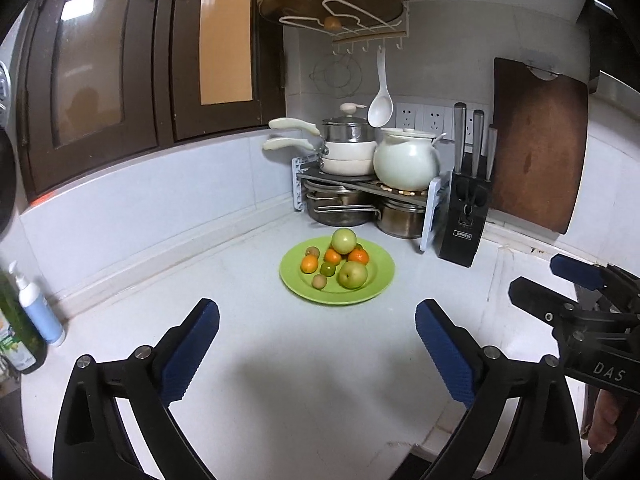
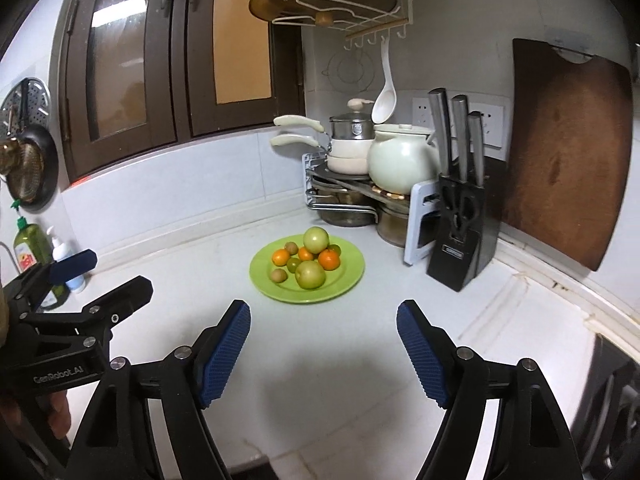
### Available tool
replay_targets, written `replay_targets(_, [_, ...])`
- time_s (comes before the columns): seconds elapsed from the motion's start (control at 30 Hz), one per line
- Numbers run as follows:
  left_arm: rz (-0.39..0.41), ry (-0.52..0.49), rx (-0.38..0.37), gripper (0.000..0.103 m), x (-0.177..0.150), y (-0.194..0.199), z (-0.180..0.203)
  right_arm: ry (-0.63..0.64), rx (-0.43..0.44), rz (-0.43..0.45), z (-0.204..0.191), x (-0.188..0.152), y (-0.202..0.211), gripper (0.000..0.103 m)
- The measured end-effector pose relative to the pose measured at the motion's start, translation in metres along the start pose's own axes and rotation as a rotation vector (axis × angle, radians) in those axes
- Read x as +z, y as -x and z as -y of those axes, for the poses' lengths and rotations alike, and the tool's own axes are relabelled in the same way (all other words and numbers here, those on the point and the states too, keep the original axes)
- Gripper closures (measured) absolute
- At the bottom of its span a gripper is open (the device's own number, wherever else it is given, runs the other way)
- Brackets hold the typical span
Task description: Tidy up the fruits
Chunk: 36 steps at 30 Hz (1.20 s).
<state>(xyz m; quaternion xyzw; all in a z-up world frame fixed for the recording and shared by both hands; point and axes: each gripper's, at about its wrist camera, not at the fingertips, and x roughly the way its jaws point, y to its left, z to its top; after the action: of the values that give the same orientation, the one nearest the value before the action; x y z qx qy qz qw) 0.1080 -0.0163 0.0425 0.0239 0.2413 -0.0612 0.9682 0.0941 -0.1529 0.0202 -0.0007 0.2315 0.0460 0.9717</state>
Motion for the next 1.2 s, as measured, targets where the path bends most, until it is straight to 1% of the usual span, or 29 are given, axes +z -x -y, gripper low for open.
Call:
replay_targets(0.07, [0.006, 0.001, 0.007, 0.0, -0.003, 0.01, 0.003, 0.001, -0.008, 0.01, 0.002, -0.004, 0.012, 0.023])
replay_targets(0.23, [0.005, 0.007, 0.016, 0.0, -0.011, 0.03, 0.007, -0.001, -0.017, 0.021, 0.001, -0.013, 0.034, 0.02])
replay_targets(0.57, [0.003, -0.002, 0.013, 0.0, -0.025, 0.056, 0.01, -0.006, -0.017, 0.026, -0.001, -0.029, 0.063, 0.02])
replay_targets(0.87, [0.008, -0.018, 0.026, 0.0, -0.031, 0.069, 0.014, -0.009, -0.02, 0.028, -0.001, -0.034, 0.074, 0.02])
replay_targets(1.2, [0.008, -0.008, 0.027, 0.0, -0.033, 0.073, 0.013, -0.001, -0.012, 0.03, -0.002, -0.036, 0.08, 0.02])
